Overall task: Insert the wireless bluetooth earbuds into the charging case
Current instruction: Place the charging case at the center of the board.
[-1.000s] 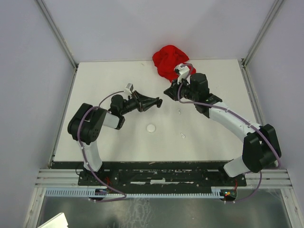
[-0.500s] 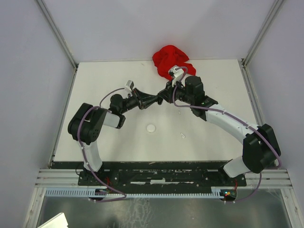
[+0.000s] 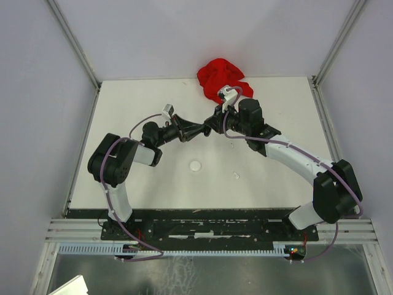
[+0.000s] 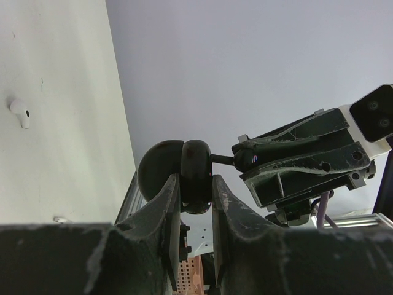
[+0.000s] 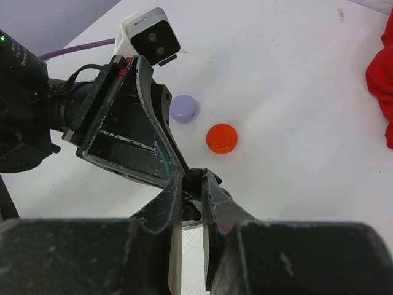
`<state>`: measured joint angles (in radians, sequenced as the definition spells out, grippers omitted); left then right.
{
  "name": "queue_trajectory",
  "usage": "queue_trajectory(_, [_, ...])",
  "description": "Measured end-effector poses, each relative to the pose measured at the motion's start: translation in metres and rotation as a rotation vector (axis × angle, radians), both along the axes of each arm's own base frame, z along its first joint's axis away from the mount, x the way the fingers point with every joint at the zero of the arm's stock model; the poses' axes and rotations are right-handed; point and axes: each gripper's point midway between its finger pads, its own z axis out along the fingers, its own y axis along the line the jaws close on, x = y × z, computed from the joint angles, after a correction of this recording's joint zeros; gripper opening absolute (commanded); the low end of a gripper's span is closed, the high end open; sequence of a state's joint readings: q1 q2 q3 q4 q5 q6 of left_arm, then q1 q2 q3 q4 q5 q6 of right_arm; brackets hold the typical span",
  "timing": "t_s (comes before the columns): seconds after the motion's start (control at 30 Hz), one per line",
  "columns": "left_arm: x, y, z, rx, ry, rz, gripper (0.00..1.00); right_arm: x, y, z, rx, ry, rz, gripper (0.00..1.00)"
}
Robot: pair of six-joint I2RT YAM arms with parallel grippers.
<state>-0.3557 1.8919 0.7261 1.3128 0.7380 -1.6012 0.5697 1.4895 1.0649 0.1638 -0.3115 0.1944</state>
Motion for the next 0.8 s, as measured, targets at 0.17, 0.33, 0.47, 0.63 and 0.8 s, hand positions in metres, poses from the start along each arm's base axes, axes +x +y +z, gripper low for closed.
queue_trajectory(0.17, [0.001, 0.000, 0.002, -0.003, -0.001, 0.000, 0.03, -0.001, -0.001, -0.003, -0.004, 0.005, -0.001, 0.01])
queue_trajectory(0.33, [0.003, -0.001, 0.008, -0.011, -0.015, 0.000, 0.03, -0.002, -0.002, -0.009, -0.012, 0.016, -0.002, 0.01])
queue_trajectory(0.47, [0.004, -0.001, 0.009, -0.012, -0.017, 0.000, 0.03, -0.003, -0.002, -0.011, -0.014, 0.020, -0.003, 0.01])
queue_trajectory(0.63, [0.004, -0.001, 0.011, -0.014, -0.022, 0.000, 0.03, -0.002, -0.004, -0.014, -0.020, 0.024, -0.009, 0.01])
queue_trajectory(0.8, [0.003, -0.001, 0.011, -0.014, -0.023, 0.000, 0.03, -0.002, -0.005, -0.016, -0.023, 0.026, -0.016, 0.15])
